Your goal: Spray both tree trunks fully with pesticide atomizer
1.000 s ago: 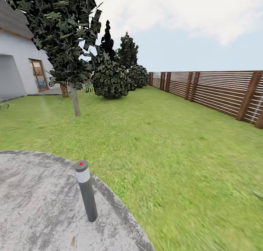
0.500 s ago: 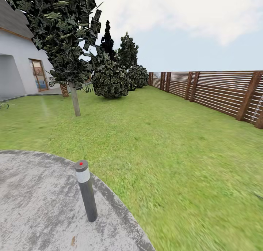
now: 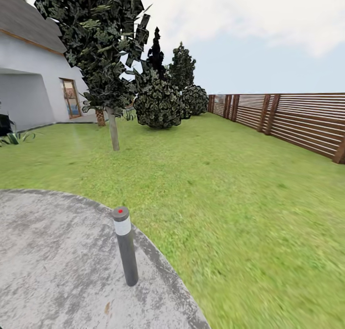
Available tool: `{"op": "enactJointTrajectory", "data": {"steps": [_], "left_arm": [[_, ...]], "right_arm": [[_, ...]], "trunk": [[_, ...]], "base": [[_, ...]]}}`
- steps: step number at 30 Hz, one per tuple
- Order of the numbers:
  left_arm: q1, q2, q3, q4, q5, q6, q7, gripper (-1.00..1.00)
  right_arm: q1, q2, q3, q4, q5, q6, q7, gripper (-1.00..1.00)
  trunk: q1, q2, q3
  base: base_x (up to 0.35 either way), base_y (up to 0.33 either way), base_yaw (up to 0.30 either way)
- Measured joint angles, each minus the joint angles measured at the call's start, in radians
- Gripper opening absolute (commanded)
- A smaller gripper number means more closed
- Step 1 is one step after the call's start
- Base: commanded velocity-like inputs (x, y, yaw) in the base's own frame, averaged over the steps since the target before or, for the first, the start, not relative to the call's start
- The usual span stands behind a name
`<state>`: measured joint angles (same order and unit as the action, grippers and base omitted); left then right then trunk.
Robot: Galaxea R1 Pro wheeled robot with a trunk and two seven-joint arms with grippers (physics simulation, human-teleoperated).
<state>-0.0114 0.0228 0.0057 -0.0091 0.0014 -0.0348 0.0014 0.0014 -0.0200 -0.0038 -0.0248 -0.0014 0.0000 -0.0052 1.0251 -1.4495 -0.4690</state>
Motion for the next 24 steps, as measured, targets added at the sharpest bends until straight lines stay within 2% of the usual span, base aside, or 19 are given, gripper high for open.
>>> {"op": "enactJointTrajectory", "data": {"steps": [24], "left_arm": [[0.000,0.000,0.004,0.000,0.004,-0.022,0.000,1.00]], "right_arm": [[0.000,0.003,0.000,0.001,-0.001,0.000,-0.006,1.00]], "trunk": [[0.000,0.000,0.000]], "base": [[0.000,0.000,0.284]]}}
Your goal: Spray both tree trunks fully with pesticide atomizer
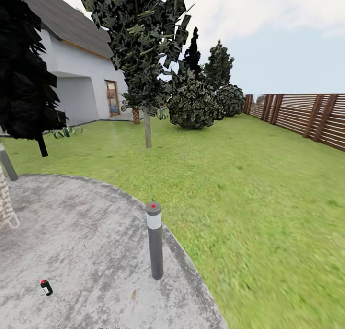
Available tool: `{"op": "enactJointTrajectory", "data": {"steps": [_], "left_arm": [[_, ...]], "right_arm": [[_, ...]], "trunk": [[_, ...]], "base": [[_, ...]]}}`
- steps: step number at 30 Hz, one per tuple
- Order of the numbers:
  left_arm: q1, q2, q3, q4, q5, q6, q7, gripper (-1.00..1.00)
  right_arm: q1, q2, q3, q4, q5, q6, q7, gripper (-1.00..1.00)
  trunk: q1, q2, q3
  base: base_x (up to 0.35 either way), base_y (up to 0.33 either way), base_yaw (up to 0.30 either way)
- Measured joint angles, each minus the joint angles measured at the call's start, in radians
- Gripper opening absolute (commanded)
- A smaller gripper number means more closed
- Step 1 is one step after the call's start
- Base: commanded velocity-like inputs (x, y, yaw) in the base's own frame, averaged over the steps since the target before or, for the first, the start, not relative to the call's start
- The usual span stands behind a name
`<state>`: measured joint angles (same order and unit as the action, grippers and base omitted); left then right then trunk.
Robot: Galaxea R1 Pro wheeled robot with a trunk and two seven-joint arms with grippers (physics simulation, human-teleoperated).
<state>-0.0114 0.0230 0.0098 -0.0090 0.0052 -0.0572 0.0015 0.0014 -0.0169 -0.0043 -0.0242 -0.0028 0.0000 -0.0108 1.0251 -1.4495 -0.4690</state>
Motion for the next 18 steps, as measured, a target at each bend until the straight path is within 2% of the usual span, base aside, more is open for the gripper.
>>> {"op": "enactJointTrajectory", "data": {"steps": [18], "left_arm": [[0.000,0.000,0.004,0.000,0.001,-0.038,0.000,1.00]], "right_arm": [[0.000,0.000,-0.001,-0.002,0.000,-0.001,0.000,1.00]], "trunk": [[0.000,0.000,0.000]], "base": [[0.000,0.000,0.284]]}}
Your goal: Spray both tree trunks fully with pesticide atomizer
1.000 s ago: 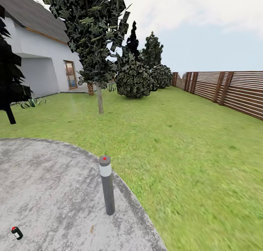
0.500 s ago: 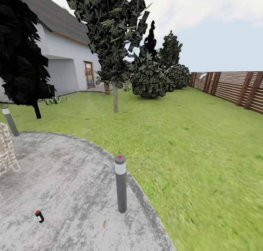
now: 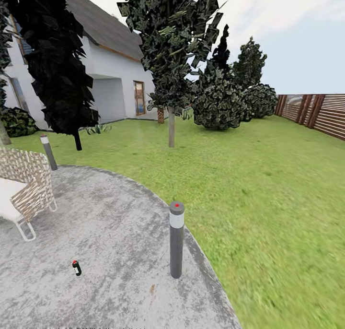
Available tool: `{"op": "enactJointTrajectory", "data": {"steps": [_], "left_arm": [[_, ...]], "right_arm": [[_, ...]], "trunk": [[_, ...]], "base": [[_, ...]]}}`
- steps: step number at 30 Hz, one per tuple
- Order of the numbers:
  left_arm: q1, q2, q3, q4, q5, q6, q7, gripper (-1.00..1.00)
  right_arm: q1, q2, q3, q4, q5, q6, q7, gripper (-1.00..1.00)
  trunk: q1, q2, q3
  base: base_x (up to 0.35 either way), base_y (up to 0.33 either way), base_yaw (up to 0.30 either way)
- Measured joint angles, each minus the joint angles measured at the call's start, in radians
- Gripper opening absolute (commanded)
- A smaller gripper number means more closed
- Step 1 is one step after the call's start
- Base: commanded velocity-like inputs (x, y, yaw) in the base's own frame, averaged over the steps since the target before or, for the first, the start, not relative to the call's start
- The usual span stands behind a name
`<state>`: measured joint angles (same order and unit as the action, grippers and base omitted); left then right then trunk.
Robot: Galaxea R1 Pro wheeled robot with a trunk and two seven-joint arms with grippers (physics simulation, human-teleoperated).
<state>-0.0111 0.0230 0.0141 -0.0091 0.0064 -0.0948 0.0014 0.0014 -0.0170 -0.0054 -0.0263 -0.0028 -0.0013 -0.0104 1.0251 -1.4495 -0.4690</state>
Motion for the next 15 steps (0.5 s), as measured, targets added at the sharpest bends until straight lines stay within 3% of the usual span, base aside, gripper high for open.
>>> {"op": "enactJointTrajectory", "data": {"steps": [15], "left_arm": [[0.000,0.000,0.000,0.000,0.001,-0.005,-0.002,1.00]], "right_arm": [[0.000,-0.001,0.000,-0.009,0.000,0.000,0.001,1.00]], "trunk": [[0.000,0.000,0.000]], "base": [[0.000,0.000,0.284]]}}
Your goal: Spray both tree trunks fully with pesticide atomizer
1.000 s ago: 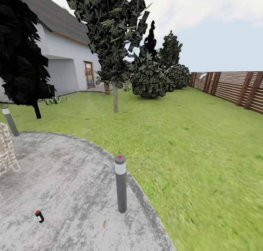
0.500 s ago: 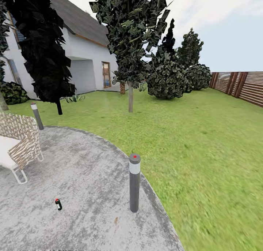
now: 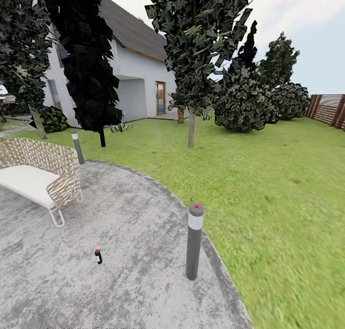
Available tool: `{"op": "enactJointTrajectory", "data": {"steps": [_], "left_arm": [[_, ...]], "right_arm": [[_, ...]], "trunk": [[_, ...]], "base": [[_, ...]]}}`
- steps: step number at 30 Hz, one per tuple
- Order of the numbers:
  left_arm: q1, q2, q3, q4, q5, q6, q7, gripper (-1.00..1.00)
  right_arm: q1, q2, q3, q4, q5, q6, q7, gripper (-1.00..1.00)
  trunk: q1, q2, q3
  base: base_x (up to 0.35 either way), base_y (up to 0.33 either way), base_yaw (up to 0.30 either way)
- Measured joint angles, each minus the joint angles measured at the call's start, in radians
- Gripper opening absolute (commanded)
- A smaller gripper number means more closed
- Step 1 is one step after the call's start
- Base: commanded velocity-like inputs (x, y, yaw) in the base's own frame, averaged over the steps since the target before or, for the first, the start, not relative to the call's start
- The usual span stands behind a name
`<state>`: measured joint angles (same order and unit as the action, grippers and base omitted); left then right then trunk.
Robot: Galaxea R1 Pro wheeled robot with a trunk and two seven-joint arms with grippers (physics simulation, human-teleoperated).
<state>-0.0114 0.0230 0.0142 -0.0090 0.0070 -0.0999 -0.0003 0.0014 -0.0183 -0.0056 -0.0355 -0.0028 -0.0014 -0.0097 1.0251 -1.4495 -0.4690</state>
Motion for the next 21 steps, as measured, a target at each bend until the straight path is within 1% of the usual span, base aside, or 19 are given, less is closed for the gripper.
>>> {"op": "enactJointTrajectory", "data": {"steps": [21], "left_arm": [[0.001,0.000,0.000,0.000,0.000,-0.014,0.002,1.00]], "right_arm": [[0.000,0.000,0.000,0.000,-0.001,0.000,0.000,1.00]], "trunk": [[0.000,0.000,0.000]], "base": [[0.000,0.000,0.285]]}}
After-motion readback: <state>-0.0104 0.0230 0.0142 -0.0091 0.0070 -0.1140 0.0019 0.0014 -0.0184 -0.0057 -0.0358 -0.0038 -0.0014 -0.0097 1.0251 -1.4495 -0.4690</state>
